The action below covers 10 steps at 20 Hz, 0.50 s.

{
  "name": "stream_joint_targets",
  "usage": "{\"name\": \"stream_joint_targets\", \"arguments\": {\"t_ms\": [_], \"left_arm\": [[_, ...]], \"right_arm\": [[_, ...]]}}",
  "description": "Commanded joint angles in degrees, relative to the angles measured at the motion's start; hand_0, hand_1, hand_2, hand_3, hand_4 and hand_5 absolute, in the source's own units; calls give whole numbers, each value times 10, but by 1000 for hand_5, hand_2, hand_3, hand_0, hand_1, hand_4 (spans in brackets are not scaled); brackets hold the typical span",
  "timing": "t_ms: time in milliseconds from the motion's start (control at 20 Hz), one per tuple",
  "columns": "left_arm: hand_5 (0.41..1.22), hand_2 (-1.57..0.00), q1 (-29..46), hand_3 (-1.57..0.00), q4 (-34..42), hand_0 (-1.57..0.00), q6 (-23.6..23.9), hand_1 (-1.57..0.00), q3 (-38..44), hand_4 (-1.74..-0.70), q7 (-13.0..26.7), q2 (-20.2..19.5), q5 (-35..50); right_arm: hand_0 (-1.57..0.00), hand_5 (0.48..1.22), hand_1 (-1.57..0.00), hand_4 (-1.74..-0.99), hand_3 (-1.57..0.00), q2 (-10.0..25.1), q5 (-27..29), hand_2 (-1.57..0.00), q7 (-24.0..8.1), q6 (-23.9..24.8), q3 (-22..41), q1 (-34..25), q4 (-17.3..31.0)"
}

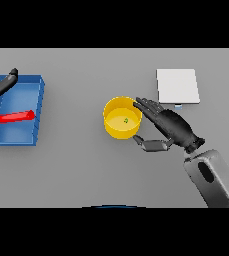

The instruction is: Pick up the red beaker and tilt it to pour out 1 green nut into yellow bowl. Pick up the yellow bowl and place it on the metallic measuring scale.

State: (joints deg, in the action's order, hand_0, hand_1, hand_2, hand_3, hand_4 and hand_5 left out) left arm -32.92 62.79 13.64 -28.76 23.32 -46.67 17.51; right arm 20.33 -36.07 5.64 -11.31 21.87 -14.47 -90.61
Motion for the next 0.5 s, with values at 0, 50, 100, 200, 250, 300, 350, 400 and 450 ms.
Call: {"name": "stream_joint_targets", "arguments": {"t_ms": [0, 50, 100, 200, 250, 300, 350, 400, 450], "left_arm": [[667, -3, -1, -2, -1, -4, -1, -3, -3, -716, -3, 4, -2], [669, -2, -4, -2, -4, -3, -2, -2, -3, -715, 0, 5, -1], [672, -2, -5, -1, -3, -2, -6, -2, -3, -712, 2, 2, 0], [680, -1, 3, 0, -1, -1, -4, -1, -1, -713, -7, 1, 2], [682, 0, 8, 0, 7, -1, -1, 0, -1, -714, -7, 1, 4], [682, 0, 8, 0, 6, 0, -1, 0, 0, -716, -8, 1, 4], [684, 0, 4, 0, 4, 0, -5, 0, 2, -719, -7, 1, 7], [687, 0, 3, 0, 2, 0, -3, 0, 0, -720, -6, 5, 5], [688, 0, 7, 1, 2, 0, -3, 0, 2, -722, -8, 3, 7]], "right_arm": [[1, 703, 1, -1233, 1, 13, -23, 1, 17, -9, 19, -17, 8], [1, 702, 1, -1232, 1, 20, -44, 1, 22, -18, 36, -45, 21], [1, 703, 1, -1228, 1, 29, -61, 1, 29, -30, 50, -62, 31], [1, 706, 1, -1216, 1, 39, -85, 1, 45, -54, 79, -94, 54], [1, 705, 1, -1213, 1, 39, -93, 1, 51, -65, 89, -113, 70], [1, 704, 1, -1211, 1, 44, -100, 1, 61, -73, 98, -128, 78], [1, 705, 1, -1212, 1, 38, -110, 1, 64, -78, 111, -142, 100], [1, 704, 1, -1215, 1, 36, -114, 1, 69, -86, 119, -155, 109], [1, 705, 1, -1219, 1, 33, -123, 1, 70, -96, 131, -172, 130]]}}
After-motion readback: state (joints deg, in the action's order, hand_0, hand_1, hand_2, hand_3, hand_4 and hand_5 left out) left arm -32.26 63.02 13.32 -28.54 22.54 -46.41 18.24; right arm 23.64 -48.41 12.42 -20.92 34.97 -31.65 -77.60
